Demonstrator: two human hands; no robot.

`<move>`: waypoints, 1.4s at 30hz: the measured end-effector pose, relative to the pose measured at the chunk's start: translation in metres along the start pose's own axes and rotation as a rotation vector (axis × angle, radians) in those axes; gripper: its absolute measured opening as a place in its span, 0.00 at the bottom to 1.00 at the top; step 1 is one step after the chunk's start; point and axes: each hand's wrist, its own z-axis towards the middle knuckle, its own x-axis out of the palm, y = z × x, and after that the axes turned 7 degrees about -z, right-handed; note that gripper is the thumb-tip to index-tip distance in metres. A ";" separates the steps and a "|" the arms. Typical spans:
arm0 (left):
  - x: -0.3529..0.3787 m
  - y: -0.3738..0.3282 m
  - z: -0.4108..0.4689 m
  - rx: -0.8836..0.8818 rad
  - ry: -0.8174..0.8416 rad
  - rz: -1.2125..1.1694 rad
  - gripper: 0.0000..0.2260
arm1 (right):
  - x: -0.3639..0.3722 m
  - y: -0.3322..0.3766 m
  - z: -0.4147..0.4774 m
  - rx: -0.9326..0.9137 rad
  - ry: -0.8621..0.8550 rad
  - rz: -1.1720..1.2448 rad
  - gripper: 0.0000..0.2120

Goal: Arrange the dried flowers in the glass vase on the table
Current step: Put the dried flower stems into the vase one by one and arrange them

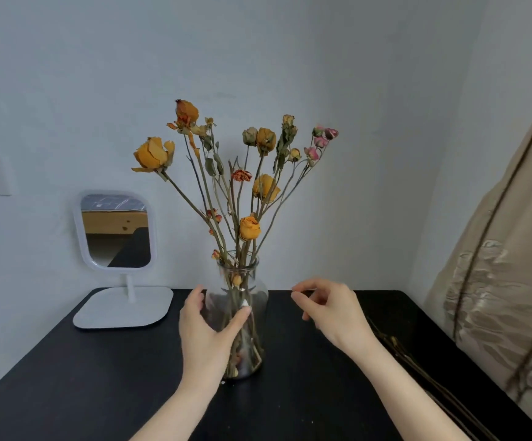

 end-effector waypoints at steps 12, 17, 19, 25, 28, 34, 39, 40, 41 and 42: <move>0.060 0.002 -0.077 0.118 0.413 0.152 0.06 | -0.075 -0.152 -0.055 0.468 -0.003 -0.264 0.03; 0.130 0.006 -0.086 -0.028 0.607 0.471 0.08 | -0.079 -0.167 -0.064 0.486 0.074 -0.335 0.02; 0.155 0.009 -0.087 -0.070 0.614 0.554 0.10 | -0.078 -0.167 -0.066 0.479 0.101 -0.340 0.03; 0.202 0.020 -0.093 -0.162 0.600 0.636 0.13 | -0.071 -0.169 -0.068 0.478 0.168 -0.396 0.04; 0.213 0.021 -0.093 -0.219 0.556 0.602 0.15 | -0.071 -0.170 -0.069 0.471 0.146 -0.420 0.05; 0.225 0.026 -0.090 -0.370 0.540 0.455 0.13 | -0.071 -0.167 -0.070 0.449 0.156 -0.440 0.05; 0.225 0.024 -0.080 -0.577 0.511 0.222 0.09 | -0.069 -0.164 -0.068 0.433 0.136 -0.420 0.06; 0.222 0.022 -0.078 -0.584 0.506 0.203 0.09 | -0.070 -0.163 -0.068 0.430 0.118 -0.410 0.06; 0.219 0.019 -0.076 -0.585 0.501 0.192 0.09 | -0.070 -0.162 -0.067 0.429 0.098 -0.396 0.06; 0.215 0.016 -0.074 -0.583 0.496 0.187 0.08 | -0.071 -0.162 -0.067 0.430 0.079 -0.381 0.06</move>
